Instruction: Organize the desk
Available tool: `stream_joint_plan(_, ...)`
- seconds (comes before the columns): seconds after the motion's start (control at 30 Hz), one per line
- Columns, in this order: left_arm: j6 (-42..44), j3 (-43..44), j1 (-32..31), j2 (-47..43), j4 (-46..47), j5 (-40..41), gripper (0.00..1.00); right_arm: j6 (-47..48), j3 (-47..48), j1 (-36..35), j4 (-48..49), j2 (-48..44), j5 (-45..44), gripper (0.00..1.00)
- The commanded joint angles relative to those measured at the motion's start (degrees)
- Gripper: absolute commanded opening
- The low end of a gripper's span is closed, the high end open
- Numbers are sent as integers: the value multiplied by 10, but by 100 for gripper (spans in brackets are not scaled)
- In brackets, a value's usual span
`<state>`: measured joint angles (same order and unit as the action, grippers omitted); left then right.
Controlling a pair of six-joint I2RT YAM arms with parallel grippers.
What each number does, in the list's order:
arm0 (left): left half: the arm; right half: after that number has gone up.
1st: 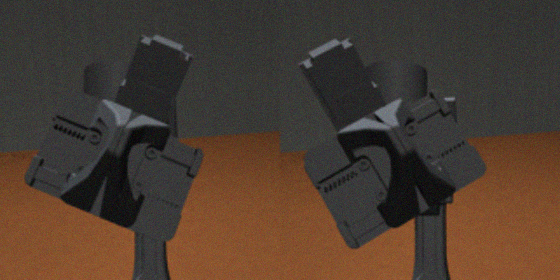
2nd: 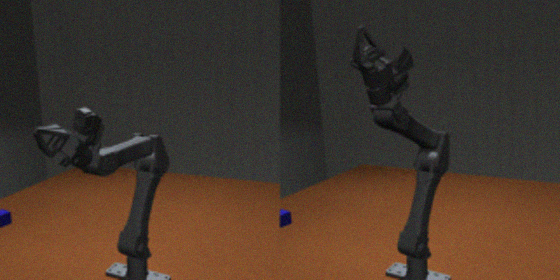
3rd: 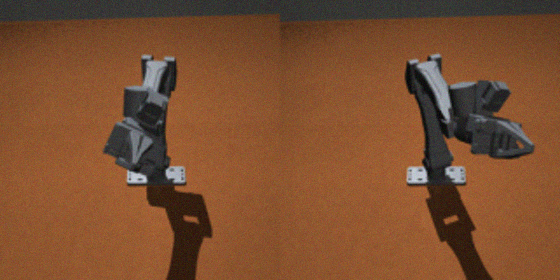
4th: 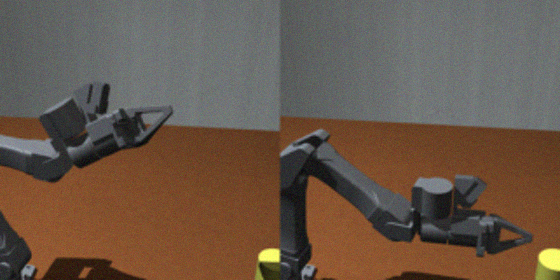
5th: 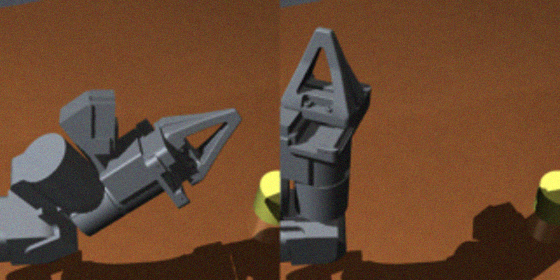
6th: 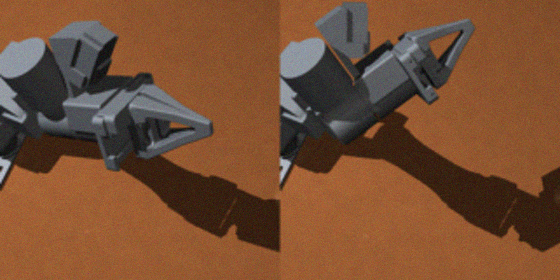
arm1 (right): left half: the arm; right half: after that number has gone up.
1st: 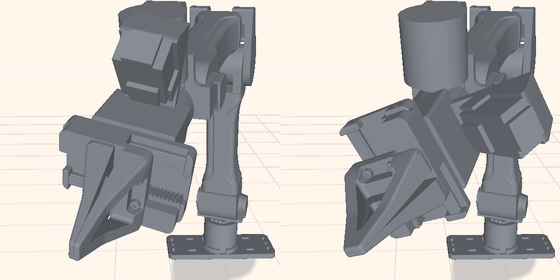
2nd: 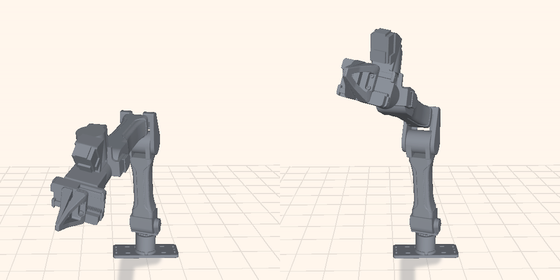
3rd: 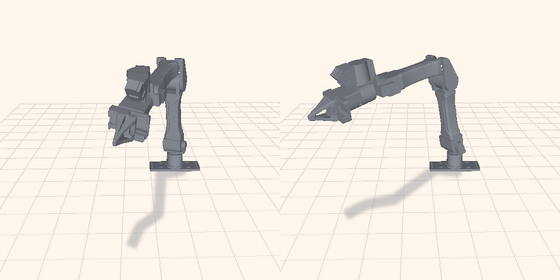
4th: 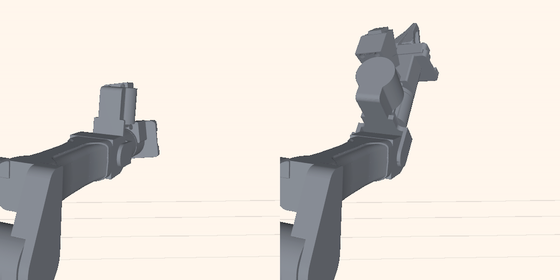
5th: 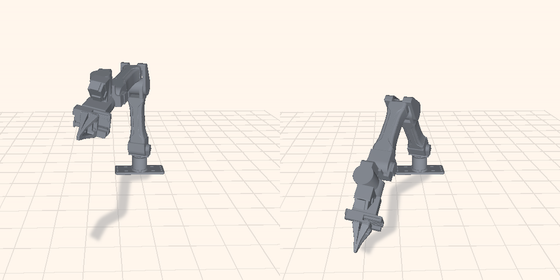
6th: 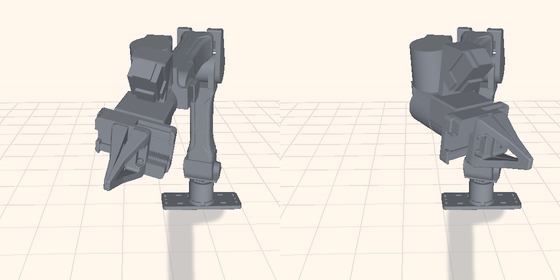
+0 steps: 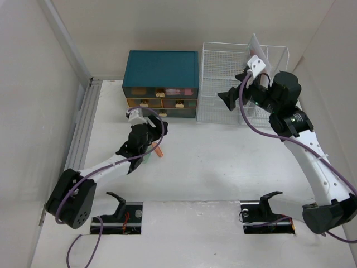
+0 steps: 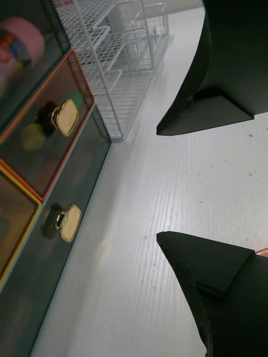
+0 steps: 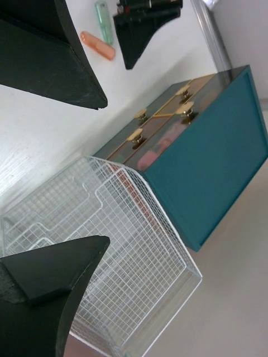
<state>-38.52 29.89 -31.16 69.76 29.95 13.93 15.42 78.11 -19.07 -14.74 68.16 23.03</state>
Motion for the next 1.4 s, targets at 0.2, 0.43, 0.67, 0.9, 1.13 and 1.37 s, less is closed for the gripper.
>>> stream_joint_plan(0.2,-60,-65,105,113,259,-166,68,-56,-33,27,55,-21,78,100)
stream_joint_plan(0.43,-41,-34,127,194,316,-183,67,-56,-45,27,67,-9,90,100)
stream_joint_plan(0.67,-47,7,127,263,329,-165,67,-56,-56,32,72,-4,95,100)
stream_joint_plan(0.9,-99,28,127,325,366,-145,66,-56,-67,32,77,-4,100,100)
stream_joint_plan(1.13,-106,61,132,366,376,-132,64,-56,-73,38,82,-4,100,100)
stream_joint_plan(1.37,-111,93,143,391,362,-138,64,-50,-78,38,82,1,100,100)
